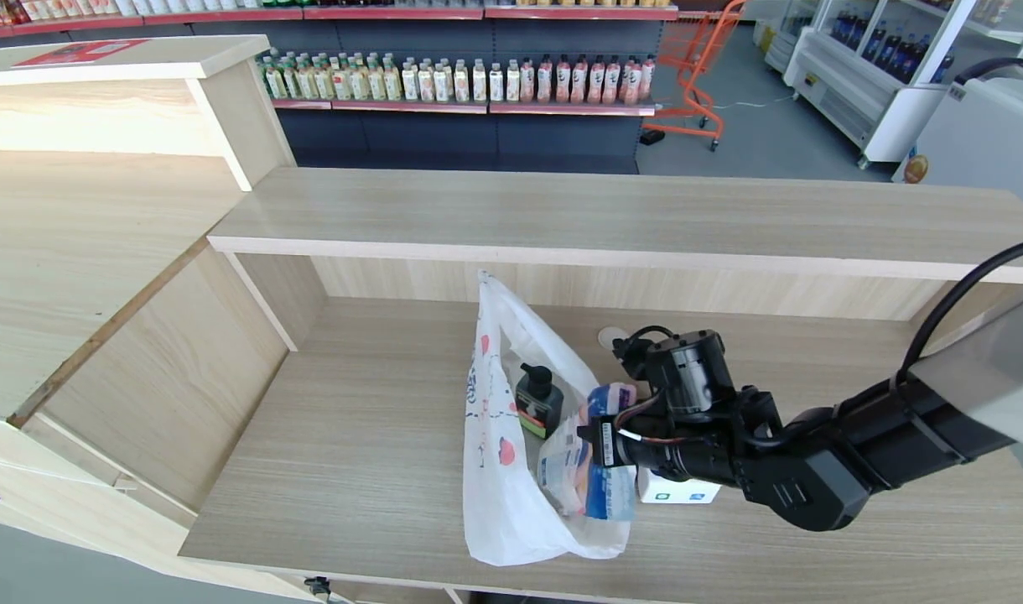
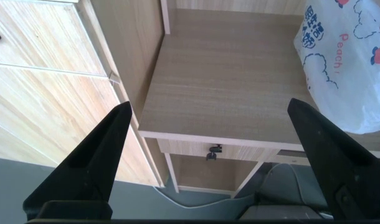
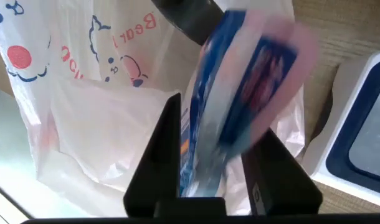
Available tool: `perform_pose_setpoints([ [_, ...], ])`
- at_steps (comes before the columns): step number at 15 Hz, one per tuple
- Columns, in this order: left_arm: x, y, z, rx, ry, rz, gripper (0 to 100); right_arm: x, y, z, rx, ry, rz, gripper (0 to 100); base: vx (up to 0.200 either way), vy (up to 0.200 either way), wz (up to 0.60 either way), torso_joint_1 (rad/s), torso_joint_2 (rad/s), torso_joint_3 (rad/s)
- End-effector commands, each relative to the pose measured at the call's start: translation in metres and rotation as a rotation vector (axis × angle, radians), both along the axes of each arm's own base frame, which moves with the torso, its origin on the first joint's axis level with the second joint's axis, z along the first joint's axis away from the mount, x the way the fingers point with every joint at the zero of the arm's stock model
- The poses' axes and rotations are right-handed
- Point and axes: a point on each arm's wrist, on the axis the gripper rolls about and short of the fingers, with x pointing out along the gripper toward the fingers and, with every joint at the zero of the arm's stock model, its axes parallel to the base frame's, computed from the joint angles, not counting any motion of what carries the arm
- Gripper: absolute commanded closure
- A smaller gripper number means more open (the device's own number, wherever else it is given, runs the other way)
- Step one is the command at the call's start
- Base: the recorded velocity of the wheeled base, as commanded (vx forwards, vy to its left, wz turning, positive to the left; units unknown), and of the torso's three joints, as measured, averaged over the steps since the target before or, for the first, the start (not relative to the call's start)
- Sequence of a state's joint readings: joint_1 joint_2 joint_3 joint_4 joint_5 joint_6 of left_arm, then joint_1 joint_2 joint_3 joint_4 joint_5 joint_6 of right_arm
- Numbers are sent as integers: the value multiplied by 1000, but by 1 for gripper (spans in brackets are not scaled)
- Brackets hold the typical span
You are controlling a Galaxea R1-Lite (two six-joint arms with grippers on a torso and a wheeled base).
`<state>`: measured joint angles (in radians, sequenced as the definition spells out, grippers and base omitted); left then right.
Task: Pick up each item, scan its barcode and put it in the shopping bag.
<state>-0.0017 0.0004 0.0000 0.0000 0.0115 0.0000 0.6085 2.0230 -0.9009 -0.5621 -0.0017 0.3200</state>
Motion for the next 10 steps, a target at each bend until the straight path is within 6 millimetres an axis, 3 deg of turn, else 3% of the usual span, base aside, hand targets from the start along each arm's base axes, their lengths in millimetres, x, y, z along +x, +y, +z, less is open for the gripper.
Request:
perform_pose_setpoints([
  [1, 0, 0, 0, 0, 0, 1, 0, 4, 3, -1, 20, -20, 5, 0, 0, 0, 0, 0, 0, 0],
  [6, 0, 0, 0, 0, 0, 1, 0, 8, -1, 21, 176, -66, -4, 0, 0, 0, 0, 0, 0, 0],
  [10, 0, 0, 0, 0, 0, 1, 0, -5, -15, 75, 381, -100, -22, 0, 0, 0, 0, 0, 0, 0],
])
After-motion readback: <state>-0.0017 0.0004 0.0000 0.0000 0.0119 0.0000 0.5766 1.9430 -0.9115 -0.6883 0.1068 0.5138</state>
